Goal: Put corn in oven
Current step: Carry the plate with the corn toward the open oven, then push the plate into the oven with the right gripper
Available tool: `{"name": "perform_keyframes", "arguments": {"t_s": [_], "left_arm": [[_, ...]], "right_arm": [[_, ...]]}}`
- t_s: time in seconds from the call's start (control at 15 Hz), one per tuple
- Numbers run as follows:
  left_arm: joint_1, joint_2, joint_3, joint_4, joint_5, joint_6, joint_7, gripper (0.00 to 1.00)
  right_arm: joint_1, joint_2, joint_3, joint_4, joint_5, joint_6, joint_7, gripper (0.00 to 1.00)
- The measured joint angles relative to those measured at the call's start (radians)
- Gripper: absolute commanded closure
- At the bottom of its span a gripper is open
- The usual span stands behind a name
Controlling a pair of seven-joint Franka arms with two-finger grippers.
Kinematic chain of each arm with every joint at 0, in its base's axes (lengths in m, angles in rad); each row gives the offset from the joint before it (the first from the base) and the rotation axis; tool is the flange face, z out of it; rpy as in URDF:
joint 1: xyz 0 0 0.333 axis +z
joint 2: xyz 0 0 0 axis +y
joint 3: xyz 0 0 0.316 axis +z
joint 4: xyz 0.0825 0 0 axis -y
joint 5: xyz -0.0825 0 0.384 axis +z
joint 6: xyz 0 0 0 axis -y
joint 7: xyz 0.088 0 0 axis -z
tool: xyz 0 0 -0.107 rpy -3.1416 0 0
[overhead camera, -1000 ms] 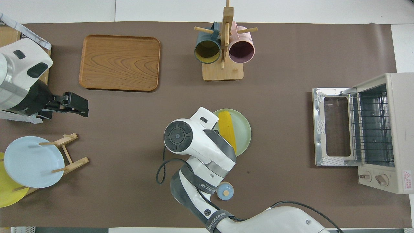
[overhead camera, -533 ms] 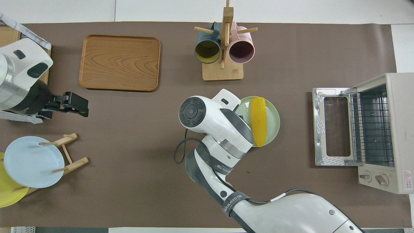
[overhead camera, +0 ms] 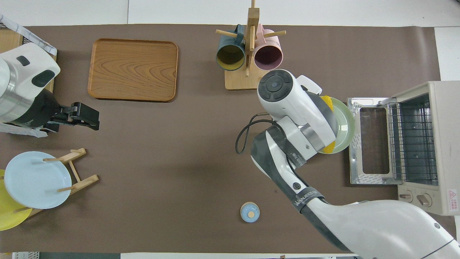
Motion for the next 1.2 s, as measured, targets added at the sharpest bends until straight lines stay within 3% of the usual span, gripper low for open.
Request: {"name": "perform_keyframes", "arguments": {"t_s": [0.47, 0.87, 1.2], "left_arm": [[0.0, -0.002, 0.0, 0.001, 0.0, 0.0, 0.0, 0.0], [0.002, -0.021, 0.002, 0.002, 0.0, 0.0, 0.0, 0.0], [0.003, -0.027, 0.006, 0.002, 0.0, 0.0, 0.0, 0.0]], "right_arm": [[-0.135, -0.118, 0.0, -0.141, 0.0, -0.036, -0.126, 1.0], [-0.23, -0.13, 0.0, -0.202, -0.005, 0.045, -0.246, 1.0], [-0.252, -0.135, 0.0, -0.21, -0.016, 0.063, -0.29, 1.0]]}}
